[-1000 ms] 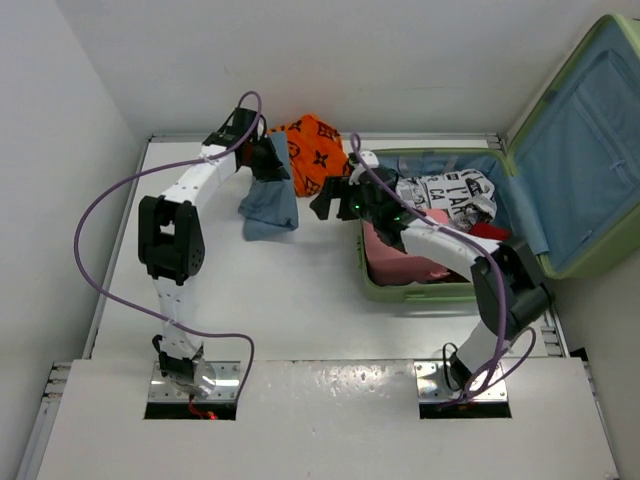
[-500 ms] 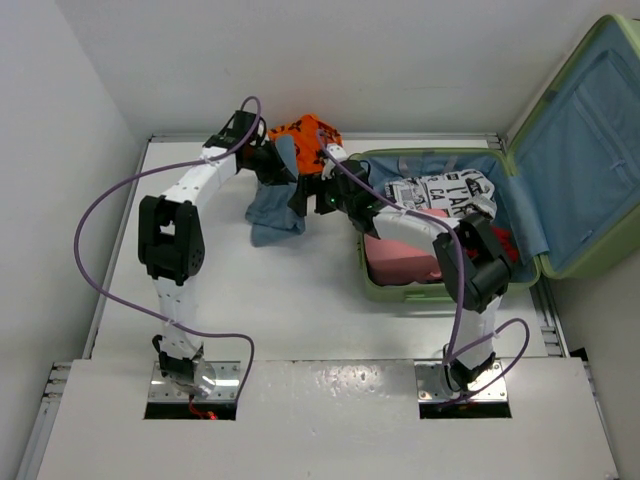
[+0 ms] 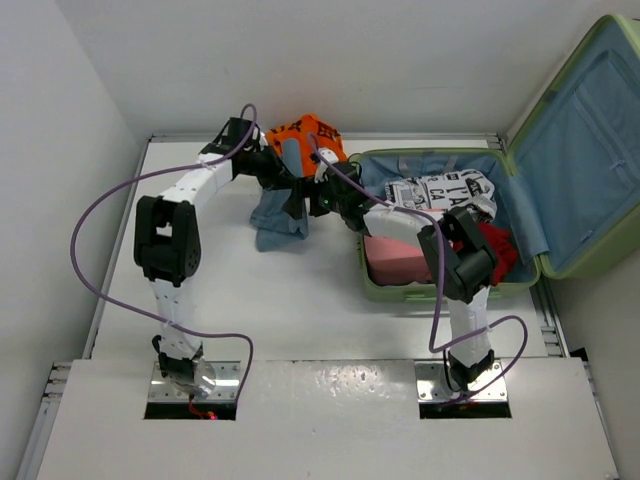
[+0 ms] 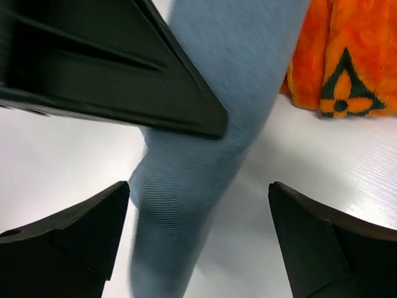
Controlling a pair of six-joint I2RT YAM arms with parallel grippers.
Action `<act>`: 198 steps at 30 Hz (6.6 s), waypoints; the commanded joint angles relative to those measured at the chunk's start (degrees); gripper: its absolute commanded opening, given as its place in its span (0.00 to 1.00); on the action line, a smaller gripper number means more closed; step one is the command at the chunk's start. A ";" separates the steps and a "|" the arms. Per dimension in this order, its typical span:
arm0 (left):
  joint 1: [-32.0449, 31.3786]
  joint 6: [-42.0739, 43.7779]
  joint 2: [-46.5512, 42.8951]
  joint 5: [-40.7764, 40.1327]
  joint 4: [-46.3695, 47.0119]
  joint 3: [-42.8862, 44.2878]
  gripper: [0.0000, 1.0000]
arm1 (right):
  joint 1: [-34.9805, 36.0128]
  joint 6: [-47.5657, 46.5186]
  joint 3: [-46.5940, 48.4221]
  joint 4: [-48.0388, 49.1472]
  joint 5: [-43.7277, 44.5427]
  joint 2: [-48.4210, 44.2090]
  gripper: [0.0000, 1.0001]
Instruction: Pack the luggage
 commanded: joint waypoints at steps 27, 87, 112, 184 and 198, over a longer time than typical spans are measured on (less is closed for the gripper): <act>10.30 4.97 -7.72 -2.89 7.53 -1.81 1.00 | -27.53 -16.67 -7.11 -5.28 3.70 -20.05 0.00; -2.70 22.99 12.76 -37.17 12.54 13.82 1.00 | -41.89 -23.70 -12.31 -27.17 -18.01 -39.03 0.94; -9.48 26.78 28.67 -53.97 0.16 26.48 0.91 | -35.47 -19.85 -9.60 -28.23 -21.17 -37.37 0.96; 5.55 -45.66 -11.85 13.98 67.55 -40.49 0.00 | -5.23 44.51 18.09 -17.58 -2.19 12.91 0.54; 14.93 -18.67 -17.55 17.97 50.47 -34.55 0.90 | -7.86 25.66 23.10 -16.01 -10.17 8.95 0.00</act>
